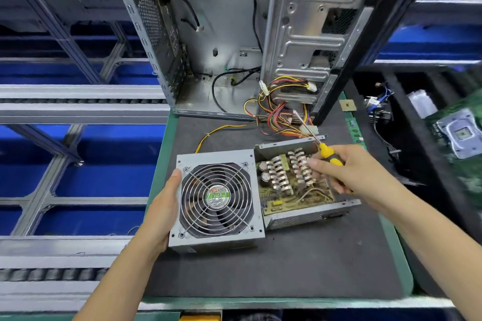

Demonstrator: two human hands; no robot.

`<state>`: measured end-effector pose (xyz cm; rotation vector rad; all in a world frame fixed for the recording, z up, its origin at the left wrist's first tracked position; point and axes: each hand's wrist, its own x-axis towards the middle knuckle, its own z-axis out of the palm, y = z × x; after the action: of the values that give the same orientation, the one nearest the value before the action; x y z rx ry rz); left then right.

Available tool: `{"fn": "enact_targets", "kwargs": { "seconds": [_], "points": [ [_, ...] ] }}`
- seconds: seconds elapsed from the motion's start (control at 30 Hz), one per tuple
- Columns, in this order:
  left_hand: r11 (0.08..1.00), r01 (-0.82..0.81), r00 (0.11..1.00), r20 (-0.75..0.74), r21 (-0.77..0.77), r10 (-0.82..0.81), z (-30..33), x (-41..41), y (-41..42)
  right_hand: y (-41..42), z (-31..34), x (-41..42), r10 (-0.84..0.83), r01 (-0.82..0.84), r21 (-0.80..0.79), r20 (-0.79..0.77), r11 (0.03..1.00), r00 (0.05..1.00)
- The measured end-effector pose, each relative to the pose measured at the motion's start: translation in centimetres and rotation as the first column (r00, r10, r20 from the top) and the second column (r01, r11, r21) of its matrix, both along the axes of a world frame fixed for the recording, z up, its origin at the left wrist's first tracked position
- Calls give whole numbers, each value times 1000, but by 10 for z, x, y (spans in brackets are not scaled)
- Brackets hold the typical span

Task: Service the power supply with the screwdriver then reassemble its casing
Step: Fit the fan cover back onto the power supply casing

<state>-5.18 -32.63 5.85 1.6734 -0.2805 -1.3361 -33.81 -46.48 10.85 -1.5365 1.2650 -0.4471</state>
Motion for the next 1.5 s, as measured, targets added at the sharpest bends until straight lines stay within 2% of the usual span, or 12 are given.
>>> {"fn": "enact_targets", "kwargs": {
  "seconds": [0.1,0.23,0.43,0.73,0.93,1.23,1.37,1.5],
  "points": [
    [999,30,999,19,-36,-29,0,-3,-6,-1,-6,-24,-23,22,-24,-67,999,997],
    [998,-44,999,-30,-40,43,-4,-4,-22,-3,-21,-58,-113,103,-86,-122,991,986],
    [998,-60,997,-46,7,61,-14,3,-20,5,-57,-89,-161,128,-139,-258,982,953],
    [998,-53,997,-55,-19,51,-31,13,-19,-8,-72,-75,-204,128,-271,-275,954,940],
    [997,-65,997,-44,-49,63,-34,12,-19,-9,-72,-77,-54,-8,-194,-317,981,947],
    [997,-38,995,-98,-65,32,-32,11,-14,-10,-78,-79,-43,-9,-175,-292,985,955],
    [997,-29,993,-115,-68,21,-32,11,-13,-17,-80,-71,-173,78,-366,-233,927,957],
    [997,-19,994,-111,-69,11,-30,9,-13,-21,-90,-65,-154,-22,-446,-354,895,923]
  ]
}}
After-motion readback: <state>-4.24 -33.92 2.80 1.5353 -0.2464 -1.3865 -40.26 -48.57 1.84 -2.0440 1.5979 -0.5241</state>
